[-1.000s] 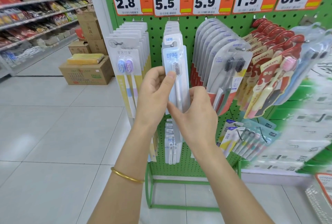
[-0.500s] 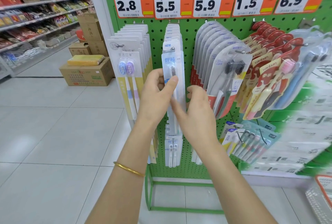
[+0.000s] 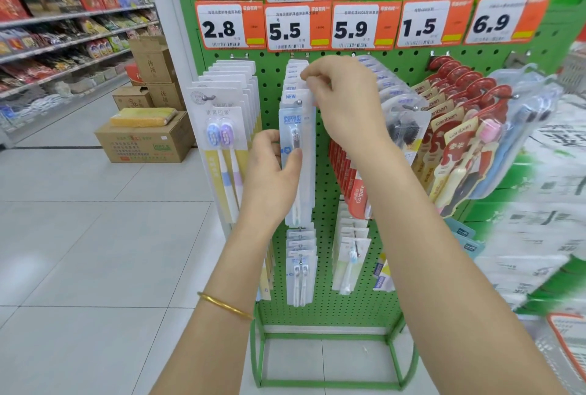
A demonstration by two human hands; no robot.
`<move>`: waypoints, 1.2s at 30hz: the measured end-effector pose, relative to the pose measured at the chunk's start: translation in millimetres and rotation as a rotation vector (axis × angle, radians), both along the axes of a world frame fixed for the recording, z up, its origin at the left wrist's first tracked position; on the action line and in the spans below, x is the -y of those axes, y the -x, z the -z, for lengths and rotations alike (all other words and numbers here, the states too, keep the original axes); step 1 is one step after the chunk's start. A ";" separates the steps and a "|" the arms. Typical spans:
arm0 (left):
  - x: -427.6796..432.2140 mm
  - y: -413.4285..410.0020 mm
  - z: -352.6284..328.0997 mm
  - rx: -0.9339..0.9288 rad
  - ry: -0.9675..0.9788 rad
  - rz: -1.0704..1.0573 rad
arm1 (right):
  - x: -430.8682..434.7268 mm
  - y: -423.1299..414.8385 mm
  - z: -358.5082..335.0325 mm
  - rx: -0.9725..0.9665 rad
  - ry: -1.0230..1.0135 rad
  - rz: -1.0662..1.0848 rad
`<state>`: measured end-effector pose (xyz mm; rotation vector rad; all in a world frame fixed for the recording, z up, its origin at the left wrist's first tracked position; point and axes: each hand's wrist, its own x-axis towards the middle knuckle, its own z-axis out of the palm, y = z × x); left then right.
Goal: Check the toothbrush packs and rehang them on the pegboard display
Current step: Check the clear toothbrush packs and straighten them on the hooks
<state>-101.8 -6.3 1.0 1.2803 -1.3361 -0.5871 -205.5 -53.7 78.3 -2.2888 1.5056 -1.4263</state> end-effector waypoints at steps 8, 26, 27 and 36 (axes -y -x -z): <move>-2.3 5.5 -0.6 0.107 0.114 -0.084 | 0.9 0.5 -12.3 0.025 -0.136 -0.087; -27.5 15.1 -0.4 0.037 0.314 -0.252 | -9.0 12.1 12.0 -0.081 0.065 0.251; -29.4 16.2 0.4 0.030 0.321 -0.247 | -12.2 14.9 15.1 -0.064 0.078 0.242; -50.4 40.4 30.7 -0.011 0.189 -0.027 | -65.4 61.6 55.7 0.233 -0.024 0.069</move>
